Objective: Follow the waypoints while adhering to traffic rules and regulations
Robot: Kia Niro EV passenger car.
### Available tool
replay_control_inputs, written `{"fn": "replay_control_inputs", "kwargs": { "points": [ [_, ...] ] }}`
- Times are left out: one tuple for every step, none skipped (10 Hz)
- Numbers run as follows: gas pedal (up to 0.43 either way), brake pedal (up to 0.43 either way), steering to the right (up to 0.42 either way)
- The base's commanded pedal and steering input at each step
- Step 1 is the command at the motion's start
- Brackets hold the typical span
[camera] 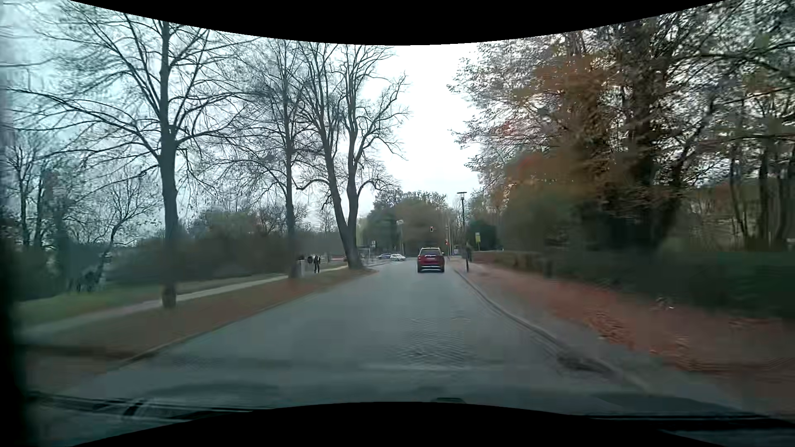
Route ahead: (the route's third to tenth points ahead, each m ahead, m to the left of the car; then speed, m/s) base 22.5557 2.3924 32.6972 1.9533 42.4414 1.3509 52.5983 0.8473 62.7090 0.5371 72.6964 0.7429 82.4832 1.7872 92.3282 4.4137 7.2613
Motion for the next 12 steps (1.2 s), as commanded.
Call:
{"fn": "replay_control_inputs", "kwargs": {
  "points": [
    [0.118, 0.0, 0.003],
    [0.11, 0.0, 0.002],
    [0.11, 0.0, 0.002],
    [0.11, 0.0, 0.003],
    [0.098, 0.0, 0.001],
    [0.11, 0.0, 0.001],
    [0.11, 0.0, 0.003],
    [0.11, 0.0, 0.004],
    [0.11, 0.0, 0.005],
    [0.11, 0.0, 0.005],
    [0.11, 0.0, 0.008],
    [0.11, 0.0, 0.013]
  ]
}}
